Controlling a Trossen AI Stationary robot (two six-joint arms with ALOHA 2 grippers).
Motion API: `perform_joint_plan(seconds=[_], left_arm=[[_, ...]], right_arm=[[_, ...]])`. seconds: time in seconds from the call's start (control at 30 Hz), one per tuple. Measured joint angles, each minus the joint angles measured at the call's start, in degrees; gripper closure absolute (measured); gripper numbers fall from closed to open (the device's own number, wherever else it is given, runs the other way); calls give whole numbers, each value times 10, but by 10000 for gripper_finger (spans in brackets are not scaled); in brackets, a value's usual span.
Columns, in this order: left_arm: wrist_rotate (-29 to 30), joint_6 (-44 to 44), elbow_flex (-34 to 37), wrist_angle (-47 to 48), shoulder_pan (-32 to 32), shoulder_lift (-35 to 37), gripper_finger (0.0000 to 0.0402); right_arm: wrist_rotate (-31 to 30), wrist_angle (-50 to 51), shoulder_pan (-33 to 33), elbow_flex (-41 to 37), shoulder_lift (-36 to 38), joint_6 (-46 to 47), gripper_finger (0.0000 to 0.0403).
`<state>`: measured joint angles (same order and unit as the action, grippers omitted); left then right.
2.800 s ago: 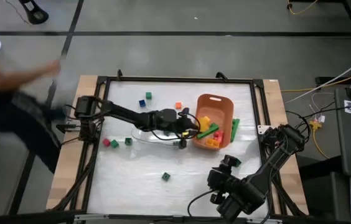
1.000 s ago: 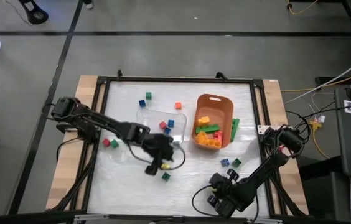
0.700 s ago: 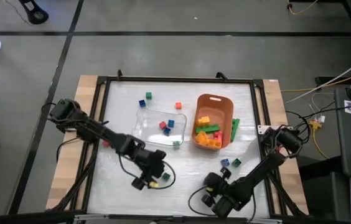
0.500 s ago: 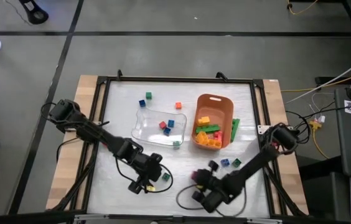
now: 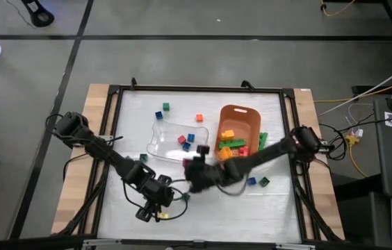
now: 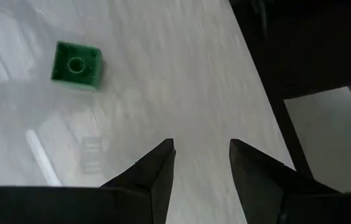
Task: Sort blocks by size
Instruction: Put the small red game piece into the transparent bin
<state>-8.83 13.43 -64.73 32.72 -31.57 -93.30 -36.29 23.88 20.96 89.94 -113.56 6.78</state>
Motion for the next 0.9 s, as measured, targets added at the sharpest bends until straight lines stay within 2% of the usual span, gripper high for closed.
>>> perform_joint_plan(seconds=[0.17,0.33,0.43,0.57,0.7,0.83,0.9], left_arm=[[49,-3,0,3,-17,0,261],[140,-1,0,53,-22,0,261],[214,-2,0,98,-21,1,270],[327,-3,0,151,-11,12,291],[442,-3,17,138,16,58,310],[507,12,40,112,55,115,326],[517,11,60,70,77,140,332]], right_arm=[[68,6,-68,3,0,-11,272],[196,8,-127,3,0,-7,230],[245,6,-150,3,0,-1,206],[264,7,-167,3,0,8,186],[264,5,-170,3,0,8,184],[265,2,-169,3,0,-1,186],[265,2,-169,3,0,-10,186]])
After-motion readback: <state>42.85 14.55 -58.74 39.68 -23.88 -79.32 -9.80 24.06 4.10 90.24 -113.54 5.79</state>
